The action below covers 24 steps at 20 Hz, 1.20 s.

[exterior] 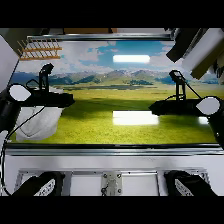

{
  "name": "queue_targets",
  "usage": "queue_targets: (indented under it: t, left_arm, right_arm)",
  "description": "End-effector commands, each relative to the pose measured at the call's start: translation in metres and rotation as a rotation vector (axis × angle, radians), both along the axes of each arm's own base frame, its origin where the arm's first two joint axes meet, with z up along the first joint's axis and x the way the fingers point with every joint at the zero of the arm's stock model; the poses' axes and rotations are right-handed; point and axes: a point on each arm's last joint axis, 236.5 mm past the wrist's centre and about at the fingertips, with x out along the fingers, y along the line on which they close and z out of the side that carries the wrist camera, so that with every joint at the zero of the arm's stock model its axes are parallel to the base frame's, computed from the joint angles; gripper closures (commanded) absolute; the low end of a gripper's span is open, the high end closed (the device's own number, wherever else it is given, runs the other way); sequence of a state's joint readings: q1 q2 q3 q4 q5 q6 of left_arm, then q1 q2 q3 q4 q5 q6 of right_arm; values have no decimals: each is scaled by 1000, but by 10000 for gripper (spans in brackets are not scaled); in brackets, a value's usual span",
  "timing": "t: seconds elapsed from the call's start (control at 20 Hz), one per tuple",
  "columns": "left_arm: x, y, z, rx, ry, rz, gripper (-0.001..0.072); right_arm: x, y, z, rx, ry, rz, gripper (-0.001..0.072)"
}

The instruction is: Fold the clothes and pants, and hang the long-sleeved shirts on hangers.

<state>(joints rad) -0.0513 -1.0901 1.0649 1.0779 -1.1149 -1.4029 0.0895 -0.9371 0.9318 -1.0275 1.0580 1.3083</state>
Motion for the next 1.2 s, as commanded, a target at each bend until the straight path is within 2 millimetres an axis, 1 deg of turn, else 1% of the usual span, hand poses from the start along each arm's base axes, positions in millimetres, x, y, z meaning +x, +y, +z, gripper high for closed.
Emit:
queue_targets:
  t: [0.0, 0.35, 0.5, 0.55, 0.6, 0.65, 0.7, 0.8, 0.85, 0.9, 0.95, 1.0, 1.05, 1.15]
  left_arm:
    - [0, 0, 0, 0, 1, -1, 682]
    - [0, 0, 0, 0, 1, -1, 682]
    - [7, 1, 2, 0, -27, 13, 679]
    - [9, 4, 3, 7, -37, 18, 390]
    - [12, 9, 4, 20, -44, 31, -10]
    - [17, 23, 7, 60, -63, 43, -1]
    - [22, 42, 11, 121, -83, 62, -1]
    - [32, 98, 17, 302, -120, 120, -1]
    - [34, 130, 19, 397, -125, 167, 0]
    - [33, 157, 16, 476, -111, 207, 0]
    - [32, 180, 10, 534, -82, 238, 0]
    - [29, 196, -2, 556, -43, 257, -1]
    - [28, 203, -17, 548, -2, 271, -1]
    - [24, 214, -54, 543, 96, 273, -1]
  right_arm:
    - [0, 0, 0, 0, 0, 0, 682]
    - [0, 0, 0, 0, 0, 0, 682]
    - [0, 0, 0, 0, 0, 0, 682]
    - [0, 0, 0, 0, 0, 0, 682]
    - [0, 0, 0, 0, 0, 0, 682]
    - [0, 0, 0, 0, 0, 0, 682]
    - [0, 0, 0, 0, 0, 0, 682]
    - [0, 0, 0, 0, 0, 0, 682]
    - [0, 0, 0, 0, 0, 0, 682]
    - [0, 0, 0, 0, 0, 0, 682]
    - [0, 0, 0, 0, 0, 0, 682]
    - [0, 0, 0, 0, 0, 0, 682]
    - [0, 0, 0, 0, 0, 0, 682]
    - [0, 0, 0, 0, 0, 0, 682]
